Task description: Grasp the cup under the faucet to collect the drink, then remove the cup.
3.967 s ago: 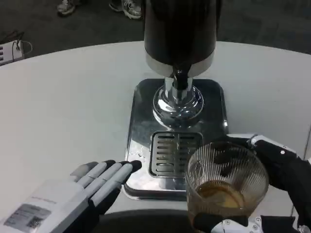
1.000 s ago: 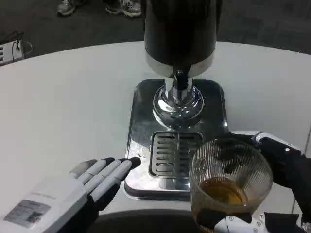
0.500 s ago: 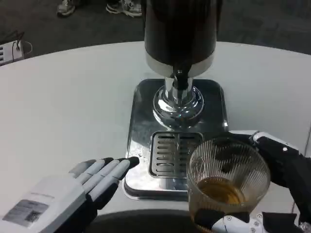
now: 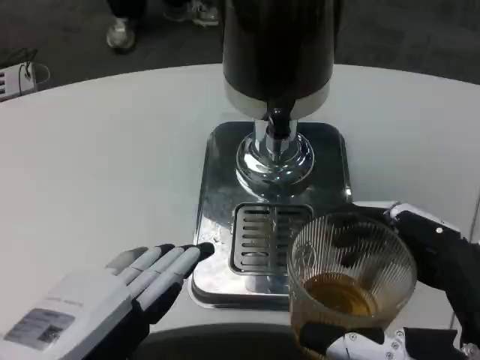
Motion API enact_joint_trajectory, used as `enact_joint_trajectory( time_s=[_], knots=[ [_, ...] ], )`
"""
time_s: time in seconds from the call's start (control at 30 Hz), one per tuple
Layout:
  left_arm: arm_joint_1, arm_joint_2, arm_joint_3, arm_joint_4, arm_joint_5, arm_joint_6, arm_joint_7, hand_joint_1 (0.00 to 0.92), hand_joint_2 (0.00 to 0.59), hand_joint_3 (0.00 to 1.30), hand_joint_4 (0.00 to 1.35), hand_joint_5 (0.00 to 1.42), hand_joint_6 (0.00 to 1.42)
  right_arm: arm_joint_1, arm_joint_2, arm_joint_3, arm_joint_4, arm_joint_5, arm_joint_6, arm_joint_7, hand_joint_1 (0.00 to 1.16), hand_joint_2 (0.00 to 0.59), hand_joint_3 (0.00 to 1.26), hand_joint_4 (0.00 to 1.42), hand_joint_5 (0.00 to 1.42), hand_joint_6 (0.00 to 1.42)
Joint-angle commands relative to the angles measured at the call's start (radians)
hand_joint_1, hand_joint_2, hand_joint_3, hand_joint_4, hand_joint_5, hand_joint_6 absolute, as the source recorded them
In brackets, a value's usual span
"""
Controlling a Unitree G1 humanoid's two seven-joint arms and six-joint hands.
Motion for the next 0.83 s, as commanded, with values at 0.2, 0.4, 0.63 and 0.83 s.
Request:
enact_joint_trajectory(
  time_s=[0.2, 0.4, 0.63, 0.83],
  knots=[
    [0.007, 0.011, 0.0, 0.005, -0.001, 0.002, -0.019, 0.0, 0.054, 0.0, 0.0, 0.0, 0.0, -0.011, 0.01, 0.002, -0.022, 0.002, -0.003, -0.024, 0.94, 0.241, 1.03, 1.25, 1.41, 1.42],
    [0.012, 0.009, 0.003, 0.003, -0.002, 0.003, -0.019, 0.0, 0.054, 0.0, 0.0, 0.0, 0.0, -0.014, 0.008, 0.0, -0.021, 0.004, -0.001, -0.025, 0.94, 0.241, 1.03, 1.25, 1.41, 1.42],
    [0.018, 0.007, 0.003, 0.0, -0.001, 0.002, -0.018, 0.0, 0.054, 0.0, 0.0, 0.0, 0.0, -0.011, 0.008, -0.002, -0.023, 0.006, 0.001, -0.024, 0.93, 0.24, 1.03, 1.25, 1.41, 1.42],
    [0.021, 0.006, 0.004, -0.002, -0.001, 0.002, -0.017, 0.0, 0.054, 0.0, 0.0, 0.0, 0.0, -0.008, 0.008, -0.002, -0.024, 0.006, -0.002, -0.026, 0.93, 0.239, 1.03, 1.25, 1.41, 1.42]
  ],
)
